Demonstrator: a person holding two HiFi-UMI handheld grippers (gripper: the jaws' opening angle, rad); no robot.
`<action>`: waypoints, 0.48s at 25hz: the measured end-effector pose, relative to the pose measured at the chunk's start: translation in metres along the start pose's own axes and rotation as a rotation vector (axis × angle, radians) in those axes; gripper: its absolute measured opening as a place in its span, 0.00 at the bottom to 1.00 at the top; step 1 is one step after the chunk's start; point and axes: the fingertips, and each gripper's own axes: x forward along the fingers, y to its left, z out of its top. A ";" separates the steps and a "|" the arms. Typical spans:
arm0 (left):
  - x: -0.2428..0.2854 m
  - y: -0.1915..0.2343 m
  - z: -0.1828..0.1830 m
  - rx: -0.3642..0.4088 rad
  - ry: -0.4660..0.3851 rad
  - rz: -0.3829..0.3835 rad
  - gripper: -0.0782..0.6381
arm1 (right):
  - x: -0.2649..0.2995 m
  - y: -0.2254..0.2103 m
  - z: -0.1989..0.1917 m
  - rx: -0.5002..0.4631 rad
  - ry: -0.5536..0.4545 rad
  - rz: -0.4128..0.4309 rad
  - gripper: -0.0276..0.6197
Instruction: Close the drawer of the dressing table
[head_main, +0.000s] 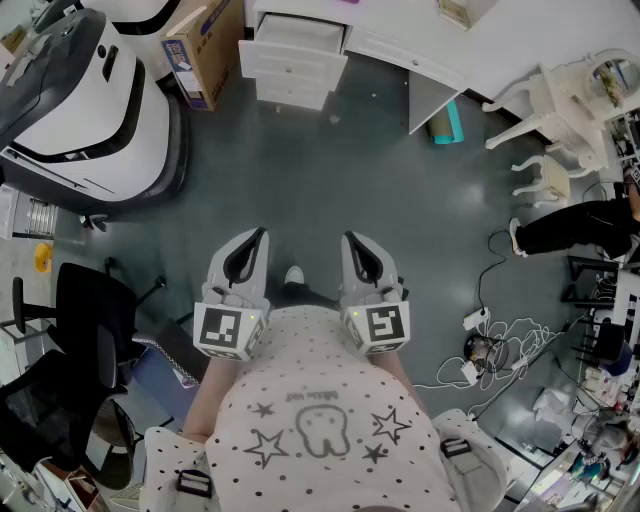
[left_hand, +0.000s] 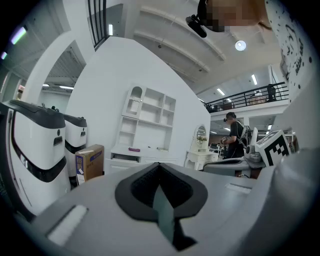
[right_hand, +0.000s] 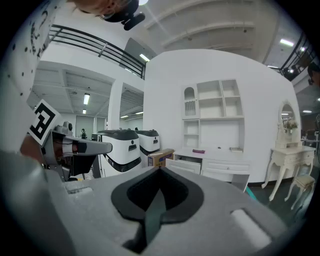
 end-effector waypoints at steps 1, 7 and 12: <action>0.001 -0.001 0.001 -0.002 0.001 -0.001 0.10 | 0.000 -0.001 0.000 0.000 0.001 0.000 0.05; 0.003 -0.006 0.001 0.000 -0.005 -0.015 0.10 | 0.000 -0.006 -0.001 0.002 0.002 -0.001 0.05; 0.006 -0.009 0.003 -0.009 -0.005 -0.016 0.10 | 0.001 -0.010 -0.003 0.001 0.008 0.003 0.05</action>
